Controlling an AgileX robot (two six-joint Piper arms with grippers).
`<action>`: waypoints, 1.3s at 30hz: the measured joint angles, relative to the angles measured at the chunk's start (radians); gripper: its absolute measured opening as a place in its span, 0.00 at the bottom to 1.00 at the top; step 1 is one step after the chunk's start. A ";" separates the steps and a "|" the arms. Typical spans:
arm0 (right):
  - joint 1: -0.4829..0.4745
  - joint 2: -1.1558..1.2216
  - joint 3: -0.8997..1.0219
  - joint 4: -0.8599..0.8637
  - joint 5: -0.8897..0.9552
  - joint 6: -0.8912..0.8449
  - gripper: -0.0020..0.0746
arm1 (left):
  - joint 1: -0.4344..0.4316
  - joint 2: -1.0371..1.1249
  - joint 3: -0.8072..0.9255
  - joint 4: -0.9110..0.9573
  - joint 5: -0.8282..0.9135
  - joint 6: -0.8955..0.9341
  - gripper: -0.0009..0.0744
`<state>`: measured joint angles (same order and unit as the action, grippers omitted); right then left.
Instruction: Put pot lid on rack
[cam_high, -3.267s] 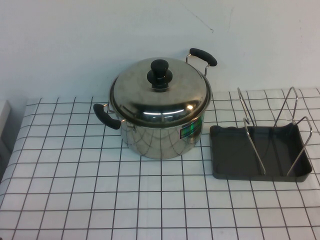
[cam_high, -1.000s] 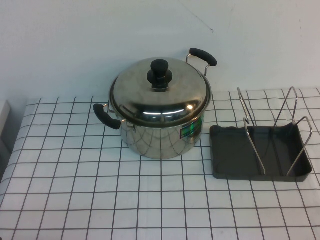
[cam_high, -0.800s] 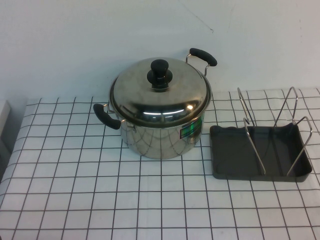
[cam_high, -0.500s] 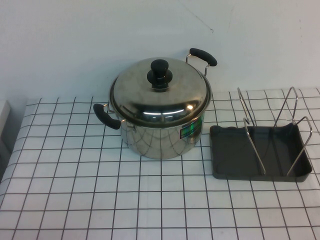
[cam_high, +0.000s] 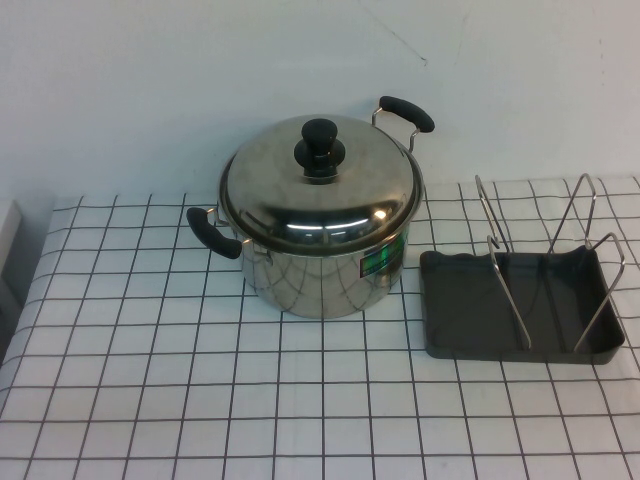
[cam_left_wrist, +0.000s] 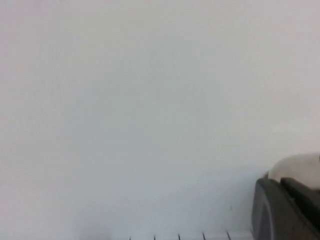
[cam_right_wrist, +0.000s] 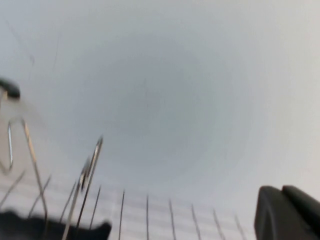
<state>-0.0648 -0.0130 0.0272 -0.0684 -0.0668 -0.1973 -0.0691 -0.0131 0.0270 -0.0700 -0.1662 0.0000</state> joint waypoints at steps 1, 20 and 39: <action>0.000 0.000 0.000 -0.002 -0.058 -0.001 0.02 | 0.000 0.000 0.000 0.000 -0.041 0.000 0.01; 0.000 0.000 0.000 0.023 -0.670 0.007 0.02 | 0.000 0.000 0.000 -0.008 -0.449 0.000 0.01; 0.000 0.041 -0.339 0.093 0.249 0.025 0.02 | 0.000 0.157 -0.464 -0.017 0.443 -0.027 0.01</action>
<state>-0.0648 0.0282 -0.3123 0.0248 0.1819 -0.1727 -0.0691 0.1439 -0.4371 -0.0875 0.2764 -0.0272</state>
